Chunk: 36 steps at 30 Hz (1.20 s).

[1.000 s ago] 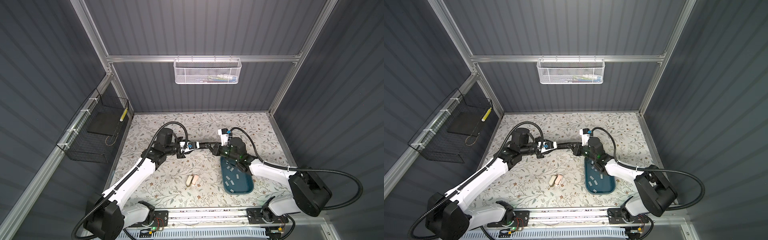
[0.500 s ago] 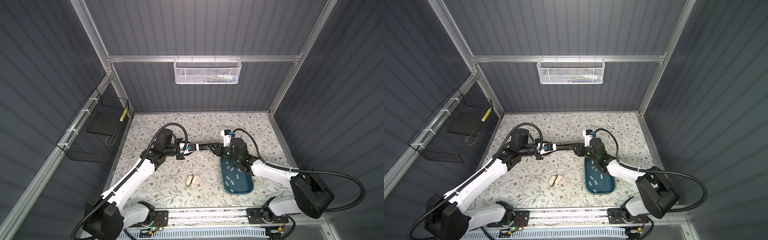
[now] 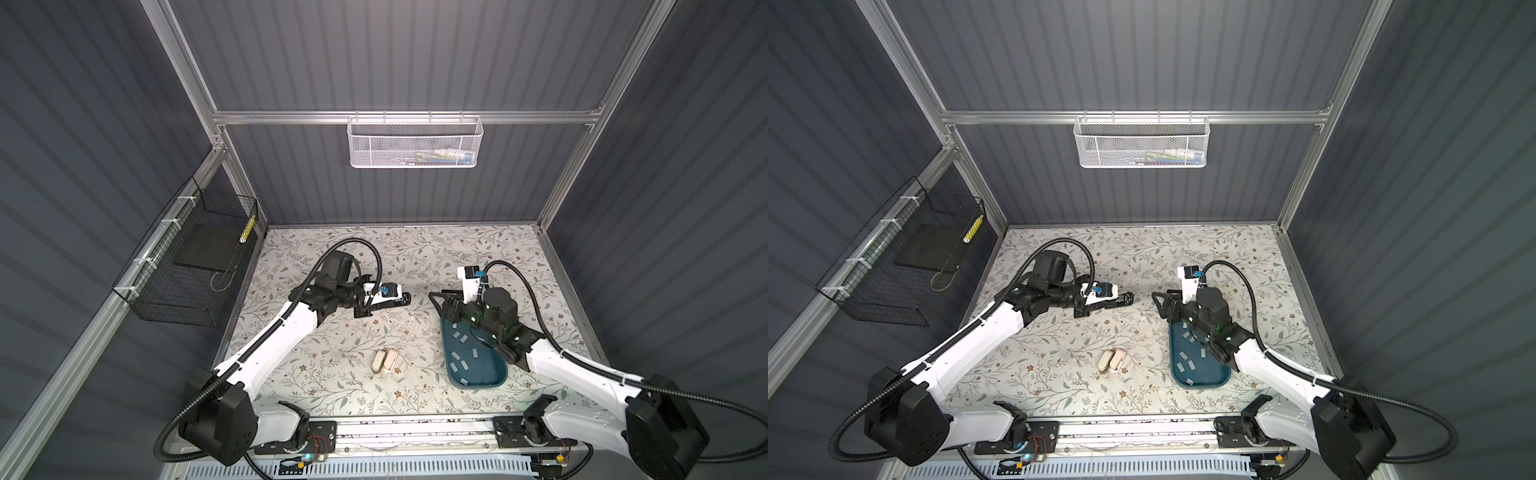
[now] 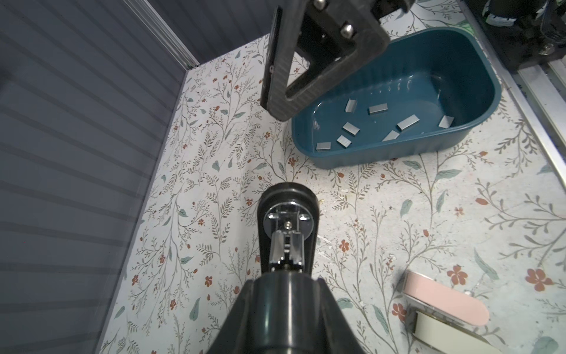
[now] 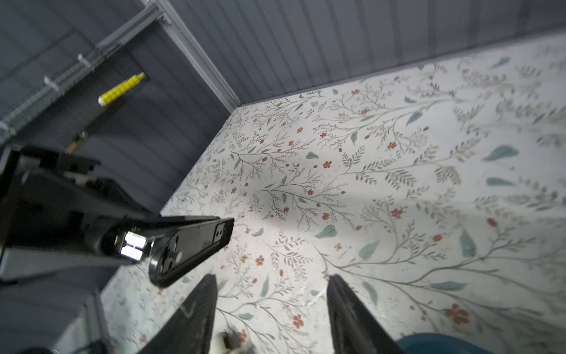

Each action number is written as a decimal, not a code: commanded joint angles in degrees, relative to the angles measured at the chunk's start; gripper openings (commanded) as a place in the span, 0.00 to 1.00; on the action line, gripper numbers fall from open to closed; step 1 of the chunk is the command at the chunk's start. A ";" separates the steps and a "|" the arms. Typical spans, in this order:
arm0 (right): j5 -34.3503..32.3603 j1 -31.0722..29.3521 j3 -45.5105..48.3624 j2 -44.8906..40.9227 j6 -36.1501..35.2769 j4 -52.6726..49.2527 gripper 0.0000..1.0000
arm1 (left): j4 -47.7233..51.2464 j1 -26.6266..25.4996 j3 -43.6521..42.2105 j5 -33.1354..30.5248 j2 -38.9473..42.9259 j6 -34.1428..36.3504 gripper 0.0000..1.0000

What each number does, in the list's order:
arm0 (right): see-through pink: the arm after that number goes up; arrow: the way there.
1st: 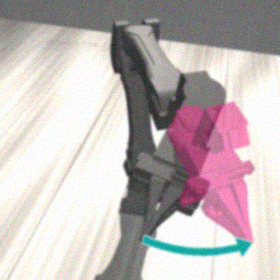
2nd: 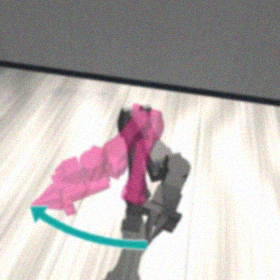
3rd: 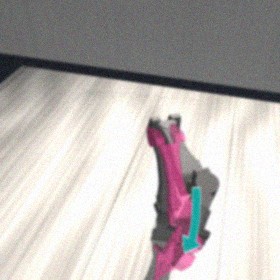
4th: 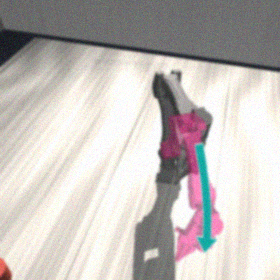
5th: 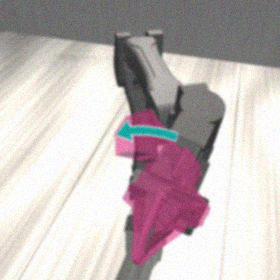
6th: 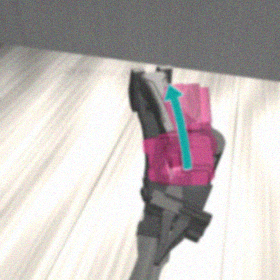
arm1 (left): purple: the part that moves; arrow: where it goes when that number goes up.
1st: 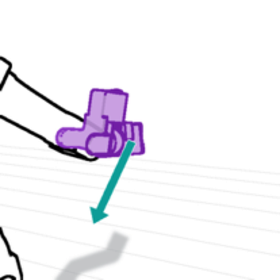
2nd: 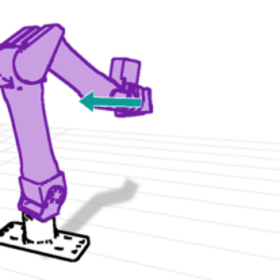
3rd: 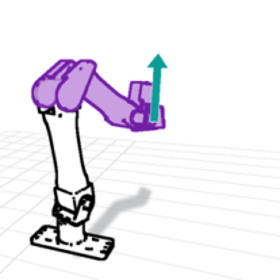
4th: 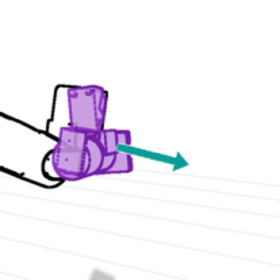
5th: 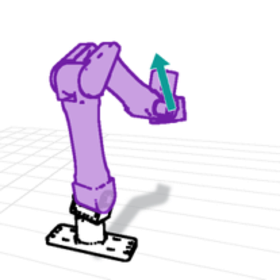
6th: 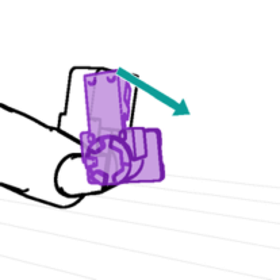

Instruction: Load the staples into the stapler

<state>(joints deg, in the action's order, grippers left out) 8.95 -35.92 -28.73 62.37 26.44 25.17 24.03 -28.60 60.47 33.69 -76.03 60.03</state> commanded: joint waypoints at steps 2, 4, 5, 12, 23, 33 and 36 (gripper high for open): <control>0.67 -6.02 6.61 -7.80 -14.58 8.74 0.49 | 3.75 -2.54 3.40 1.61 -1.94 3.37 0.00; 1.93 -8.07 9.87 -10.90 -18.21 12.19 0.48 | 5.53 -4.06 4.12 1.33 -3.16 4.40 0.00; 2.23 -8.66 10.88 -12.06 -19.06 12.99 0.49 | 6.41 -4.85 4.45 1.12 -3.62 4.82 0.00; 6.67 -9.77 10.88 -13.09 -22.67 10.35 0.52 | 8.88 -7.08 4.91 5.25 -4.74 7.46 0.00; 9.06 -10.56 3.13 0.11 -25.47 5.46 0.49 | 9.49 -7.12 4.53 7.18 -4.15 9.03 0.00; 9.68 -10.84 0.24 6.48 -26.43 4.83 0.40 | 9.72 -7.08 4.66 8.07 -3.64 8.96 0.00; 9.68 -10.84 0.35 7.38 -27.56 5.06 0.37 | 8.74 -5.86 4.66 9.79 -2.51 7.37 0.00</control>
<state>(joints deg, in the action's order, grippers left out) 18.76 -46.54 -27.18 68.66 -0.03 31.46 34.76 -35.18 62.76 38.22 -81.14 67.99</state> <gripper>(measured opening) 0.382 0.305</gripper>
